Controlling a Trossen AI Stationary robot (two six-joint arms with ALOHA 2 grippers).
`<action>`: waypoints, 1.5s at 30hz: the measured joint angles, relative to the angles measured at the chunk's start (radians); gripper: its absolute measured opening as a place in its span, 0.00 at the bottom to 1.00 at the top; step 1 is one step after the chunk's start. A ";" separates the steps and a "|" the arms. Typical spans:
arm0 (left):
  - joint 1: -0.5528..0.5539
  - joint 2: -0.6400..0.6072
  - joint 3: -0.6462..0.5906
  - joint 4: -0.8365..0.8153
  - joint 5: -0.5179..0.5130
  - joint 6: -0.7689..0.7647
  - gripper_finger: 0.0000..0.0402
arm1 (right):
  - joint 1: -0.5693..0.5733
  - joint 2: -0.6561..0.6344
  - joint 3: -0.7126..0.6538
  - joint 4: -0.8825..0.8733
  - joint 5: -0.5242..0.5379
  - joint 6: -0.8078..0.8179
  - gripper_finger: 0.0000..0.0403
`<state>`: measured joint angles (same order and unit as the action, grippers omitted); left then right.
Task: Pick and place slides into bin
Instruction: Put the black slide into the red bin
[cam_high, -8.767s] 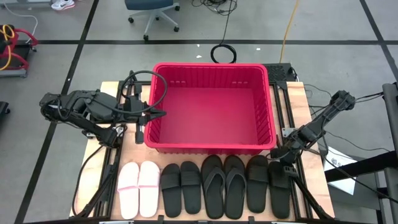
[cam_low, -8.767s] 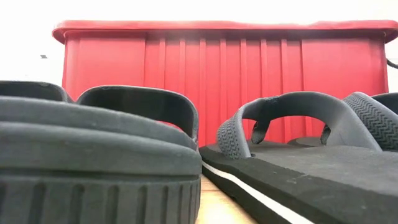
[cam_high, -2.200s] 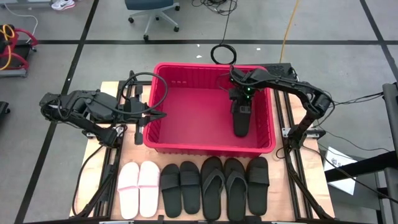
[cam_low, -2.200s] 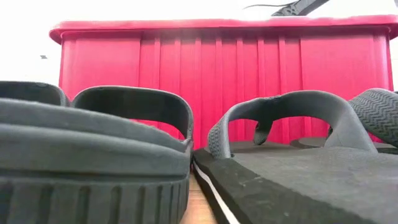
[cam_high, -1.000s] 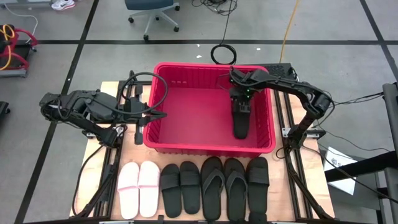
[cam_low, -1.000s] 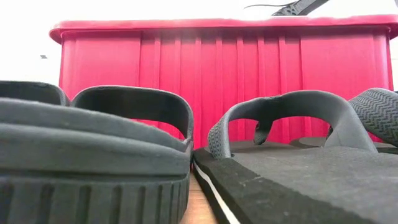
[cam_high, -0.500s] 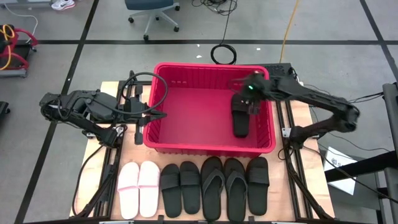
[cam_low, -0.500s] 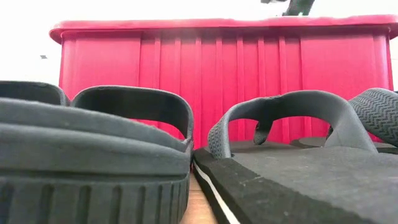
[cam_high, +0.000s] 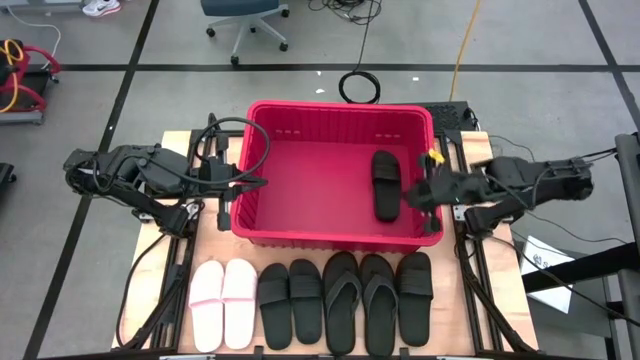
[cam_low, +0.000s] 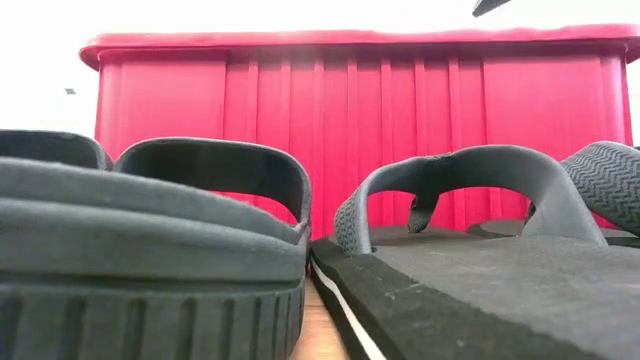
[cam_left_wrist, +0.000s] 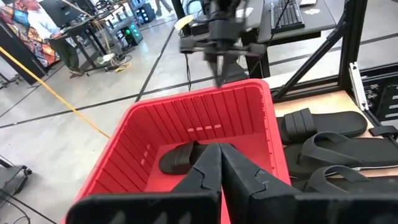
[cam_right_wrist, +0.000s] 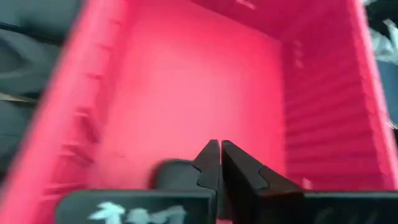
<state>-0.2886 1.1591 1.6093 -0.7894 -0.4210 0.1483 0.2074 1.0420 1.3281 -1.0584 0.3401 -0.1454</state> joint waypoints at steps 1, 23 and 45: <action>0.000 0.000 0.000 0.000 0.000 0.000 0.01 | 0.037 -0.002 0.000 0.000 0.000 0.022 0.03; 0.000 0.000 0.000 0.000 -0.002 0.027 0.01 | 0.727 0.084 0.000 -0.053 -0.161 0.744 0.00; 0.000 0.000 0.000 -0.035 -0.001 0.117 0.01 | 1.046 0.335 -0.001 -0.212 -0.109 1.673 0.00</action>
<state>-0.2885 1.1593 1.6089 -0.8245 -0.4217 0.2649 1.2533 1.3768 1.3273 -1.2700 0.2315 1.5281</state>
